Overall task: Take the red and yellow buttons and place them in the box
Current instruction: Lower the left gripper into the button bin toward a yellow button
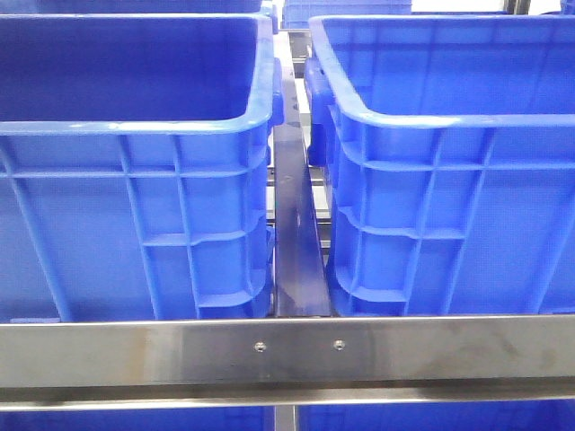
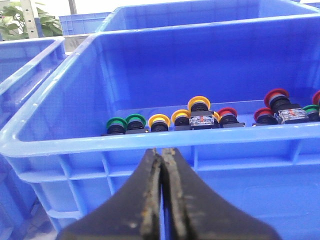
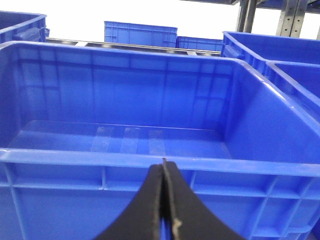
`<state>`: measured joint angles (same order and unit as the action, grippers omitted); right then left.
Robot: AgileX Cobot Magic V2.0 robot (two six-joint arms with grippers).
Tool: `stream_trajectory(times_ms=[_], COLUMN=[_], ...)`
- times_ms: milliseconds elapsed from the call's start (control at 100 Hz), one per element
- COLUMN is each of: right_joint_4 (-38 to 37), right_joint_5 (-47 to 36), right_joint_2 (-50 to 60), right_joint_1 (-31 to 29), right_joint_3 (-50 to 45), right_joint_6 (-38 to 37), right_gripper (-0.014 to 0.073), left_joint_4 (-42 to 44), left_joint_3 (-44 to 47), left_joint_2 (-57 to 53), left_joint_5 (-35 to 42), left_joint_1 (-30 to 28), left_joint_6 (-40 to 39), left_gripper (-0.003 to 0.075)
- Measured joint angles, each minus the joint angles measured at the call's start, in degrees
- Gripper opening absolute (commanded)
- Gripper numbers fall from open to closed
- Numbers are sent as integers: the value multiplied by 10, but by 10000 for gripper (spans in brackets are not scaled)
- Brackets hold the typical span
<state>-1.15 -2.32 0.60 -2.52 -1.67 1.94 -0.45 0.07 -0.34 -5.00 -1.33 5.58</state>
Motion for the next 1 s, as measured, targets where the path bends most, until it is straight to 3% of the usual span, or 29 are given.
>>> stream_trajectory(times_ms=[360, 620, 1000], right_joint_4=[0, 0, 0], right_joint_5=[0, 0, 0], right_joint_2=[0, 0, 0], right_joint_1=[0, 0, 0], right_joint_3=[0, 0, 0], right_joint_6=[0, 0, 0], right_gripper=[-69, -69, -69], left_joint_4=[0, 0, 0], left_joint_3=[0, 0, -92], left_joint_2=[0, 0, 45], left_joint_5=[2, 60, -20], left_joint_1=[0, 0, 0], left_joint_6=[0, 0, 0], left_gripper=[-20, -20, -20])
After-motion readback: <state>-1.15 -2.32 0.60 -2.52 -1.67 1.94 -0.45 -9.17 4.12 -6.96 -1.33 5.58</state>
